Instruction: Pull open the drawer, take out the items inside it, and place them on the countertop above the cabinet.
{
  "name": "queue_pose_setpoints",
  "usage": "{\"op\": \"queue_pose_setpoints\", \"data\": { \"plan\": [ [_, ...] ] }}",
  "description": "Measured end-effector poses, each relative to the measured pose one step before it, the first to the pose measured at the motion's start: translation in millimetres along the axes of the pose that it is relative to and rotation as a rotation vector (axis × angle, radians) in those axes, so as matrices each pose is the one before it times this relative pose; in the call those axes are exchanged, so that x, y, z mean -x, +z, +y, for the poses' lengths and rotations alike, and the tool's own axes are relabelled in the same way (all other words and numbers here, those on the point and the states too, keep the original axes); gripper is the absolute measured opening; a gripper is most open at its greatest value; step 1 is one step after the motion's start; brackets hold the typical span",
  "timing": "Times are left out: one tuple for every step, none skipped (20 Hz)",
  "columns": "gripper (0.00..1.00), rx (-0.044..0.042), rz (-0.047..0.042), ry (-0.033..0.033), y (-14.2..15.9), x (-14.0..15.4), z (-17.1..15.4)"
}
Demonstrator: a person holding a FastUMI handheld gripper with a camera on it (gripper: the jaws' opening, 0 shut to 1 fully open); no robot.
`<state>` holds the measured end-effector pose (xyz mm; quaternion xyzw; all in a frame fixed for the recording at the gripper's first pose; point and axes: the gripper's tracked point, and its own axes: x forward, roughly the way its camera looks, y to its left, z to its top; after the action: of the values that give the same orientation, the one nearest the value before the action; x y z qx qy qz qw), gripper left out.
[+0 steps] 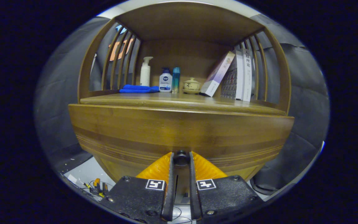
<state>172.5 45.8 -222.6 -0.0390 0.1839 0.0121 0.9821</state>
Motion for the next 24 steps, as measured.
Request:
{"op": "queue_pose_setpoints", "data": {
  "plan": [
    [0.24,-0.00303,0.00517,0.00231,-0.63,1.69,-0.75],
    [0.24,-0.00374,0.00329,0.00256,-1.23,4.65,0.73],
    [0.24,-0.00587,0.00219,0.00427,-0.52,3.45,0.58],
    [0.24,-0.00285,-0.00001,0.00473,-1.54,4.71,0.26],
    [0.24,0.00143,0.00212,0.00385,-1.25,4.52,0.47],
    [0.24,0.0014,0.00259,0.00295,-1.69,4.59,-0.74],
    [0.24,-0.00072,0.00089,0.00191,-1.5,5.07,-0.1],
    [0.24,-0.00199,-0.00009,0.00104,-2.51,7.04,-0.2],
    [0.24,-0.00213,0.00044,0.00187,-1.17,5.53,0.26],
    [0.24,-0.00425,-0.00262,0.00147,-2.4,6.66,0.3],
    [0.24,0.00107,-0.00247,0.00206,-1.28,5.86,0.66],
    [0.24,0.00106,-0.00066,0.00128,-2.17,6.29,0.06],
    [0.24,0.00389,-0.00344,0.00104,-1.64,5.58,-0.59],
    [0.24,0.00561,-0.00305,0.00159,-2.57,6.05,0.52],
    [0.24,0.0007,0.00113,0.00072,-1.13,4.85,0.26],
    [0.24,-0.0022,0.00012,0.00076,-1.75,5.91,-0.53],
    [0.24,-0.00001,0.00292,0.00247,-1.72,5.33,0.06],
    [0.24,-0.00182,0.00181,0.00259,-2.12,5.43,0.48],
    [0.24,0.00158,0.00222,0.00288,-1.54,4.23,0.17],
    [0.24,0.00366,-0.00223,0.00392,-1.77,5.5,-0.52],
    [0.24,0.00043,0.00075,0.00592,-0.69,4.41,0.04],
    [0.24,-0.00259,0.00633,0.00493,-4.21,4.11,0.47],
    [0.24,-0.00149,0.0096,0.00253,-2.57,3.14,0.02],
    [0.24,-0.00187,0.00718,0.00045,-2.75,2.83,0.31]
  ]
}}
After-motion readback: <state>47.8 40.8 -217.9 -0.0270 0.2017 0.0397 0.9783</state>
